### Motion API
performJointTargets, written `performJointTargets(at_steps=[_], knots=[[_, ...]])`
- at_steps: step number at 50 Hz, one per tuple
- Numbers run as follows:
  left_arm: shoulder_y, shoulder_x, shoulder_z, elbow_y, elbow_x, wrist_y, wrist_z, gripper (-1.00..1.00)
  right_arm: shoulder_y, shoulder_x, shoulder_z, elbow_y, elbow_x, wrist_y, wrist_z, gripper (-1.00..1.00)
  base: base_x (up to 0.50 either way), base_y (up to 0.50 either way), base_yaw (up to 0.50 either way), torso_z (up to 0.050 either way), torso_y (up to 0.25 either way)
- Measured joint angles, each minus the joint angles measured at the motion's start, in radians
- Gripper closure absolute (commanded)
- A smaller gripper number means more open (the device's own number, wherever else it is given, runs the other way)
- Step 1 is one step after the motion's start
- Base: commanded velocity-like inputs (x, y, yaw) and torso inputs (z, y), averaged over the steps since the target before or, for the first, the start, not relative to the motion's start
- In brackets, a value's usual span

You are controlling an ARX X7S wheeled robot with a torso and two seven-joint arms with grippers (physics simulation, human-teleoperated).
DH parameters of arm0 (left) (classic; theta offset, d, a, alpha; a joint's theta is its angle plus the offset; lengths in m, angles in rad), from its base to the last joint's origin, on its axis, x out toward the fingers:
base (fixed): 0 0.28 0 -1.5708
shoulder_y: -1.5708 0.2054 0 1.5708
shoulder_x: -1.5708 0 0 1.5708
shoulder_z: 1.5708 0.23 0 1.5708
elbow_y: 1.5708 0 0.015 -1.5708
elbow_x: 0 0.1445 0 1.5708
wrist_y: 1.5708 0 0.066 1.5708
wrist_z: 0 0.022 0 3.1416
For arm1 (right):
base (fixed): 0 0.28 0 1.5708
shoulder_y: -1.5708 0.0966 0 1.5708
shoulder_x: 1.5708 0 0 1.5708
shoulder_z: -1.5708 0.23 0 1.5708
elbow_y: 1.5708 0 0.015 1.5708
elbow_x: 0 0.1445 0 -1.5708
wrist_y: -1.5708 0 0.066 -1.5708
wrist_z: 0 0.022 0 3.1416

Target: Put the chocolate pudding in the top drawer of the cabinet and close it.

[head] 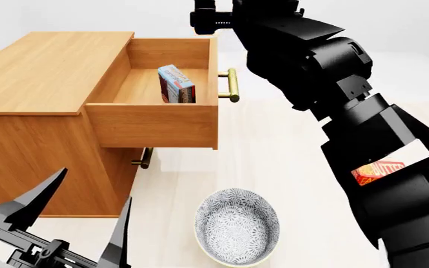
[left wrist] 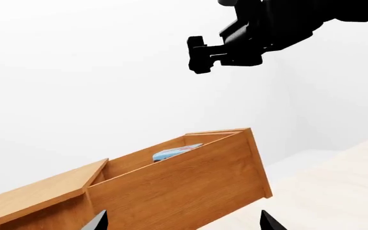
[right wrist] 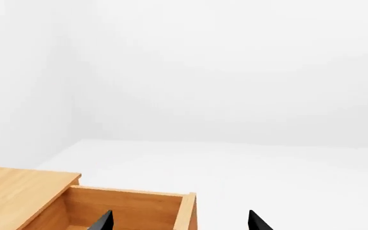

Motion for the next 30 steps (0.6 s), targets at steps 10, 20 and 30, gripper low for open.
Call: performJointTargets(at_steps=[10, 20, 30], knots=[[0.001, 0.001, -0.002, 0.006, 0.002, -0.007, 0.000, -1.00, 0.006, -0.003, 0.020, 0.037, 0.007, -0.021, 0.027, -1.00, 0.00, 0.00, 0.00, 0.000, 0.000], [0.003, 0.002, -0.005, 0.010, 0.004, -0.015, 0.000, -1.00, 0.011, -0.005, 0.037, 0.069, 0.015, -0.038, 0.049, -1.00, 0.00, 0.00, 0.00, 0.000, 0.000], [0.003, 0.003, -0.008, 0.016, 0.006, -0.023, 0.001, -1.00, 0.010, 0.032, 0.053, 0.051, 0.042, -0.024, 0.076, -1.00, 0.00, 0.00, 0.00, 0.000, 0.000]])
